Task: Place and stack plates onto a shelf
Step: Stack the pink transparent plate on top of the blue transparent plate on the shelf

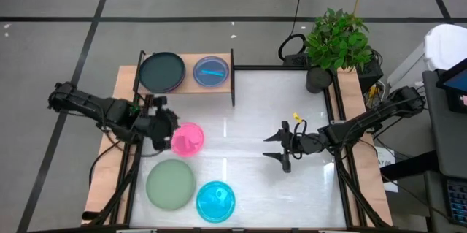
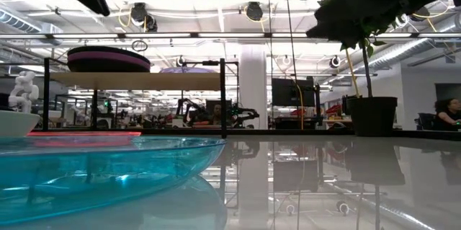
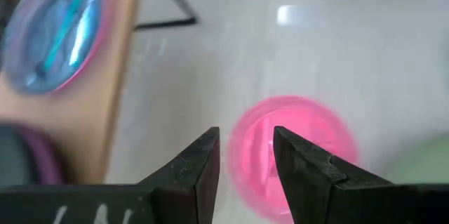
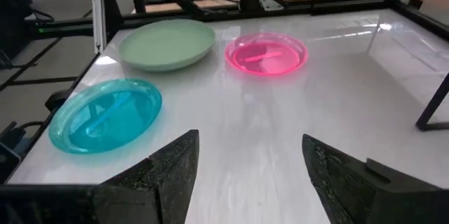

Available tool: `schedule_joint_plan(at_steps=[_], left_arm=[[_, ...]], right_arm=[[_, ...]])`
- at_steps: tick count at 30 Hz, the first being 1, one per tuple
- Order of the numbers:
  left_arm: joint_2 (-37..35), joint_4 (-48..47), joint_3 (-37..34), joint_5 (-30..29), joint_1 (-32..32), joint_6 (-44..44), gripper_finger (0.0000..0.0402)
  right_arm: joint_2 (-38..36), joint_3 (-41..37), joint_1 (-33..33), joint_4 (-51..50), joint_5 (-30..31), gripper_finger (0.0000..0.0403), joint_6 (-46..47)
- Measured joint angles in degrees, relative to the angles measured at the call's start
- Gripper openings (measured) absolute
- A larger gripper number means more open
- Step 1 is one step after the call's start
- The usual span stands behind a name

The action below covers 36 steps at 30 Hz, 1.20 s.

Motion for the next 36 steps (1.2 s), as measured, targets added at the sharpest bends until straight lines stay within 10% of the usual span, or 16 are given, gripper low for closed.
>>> schedule_joint_plan(at_steps=[14, 27, 36], left_arm=[[14.39, 4.98, -0.87, -0.11, -8.91, -3.41, 0.0140], [16.08, 29.65, -18.53, 5.14, -8.95, -12.85, 0.0140], [12.94, 15.01, -20.09, 7.53, -8.16, -8.51, 0.0140]], right_arm=[[0.00, -1.42, 1.48, 3.06, 0.02, 0.0235, 0.26], [0.00, -1.44, 1.44, 3.03, 0.04, 0.0235, -2.03], [0.00, -1.47, 1.42, 3.03, 0.04, 0.0235, -2.88]])
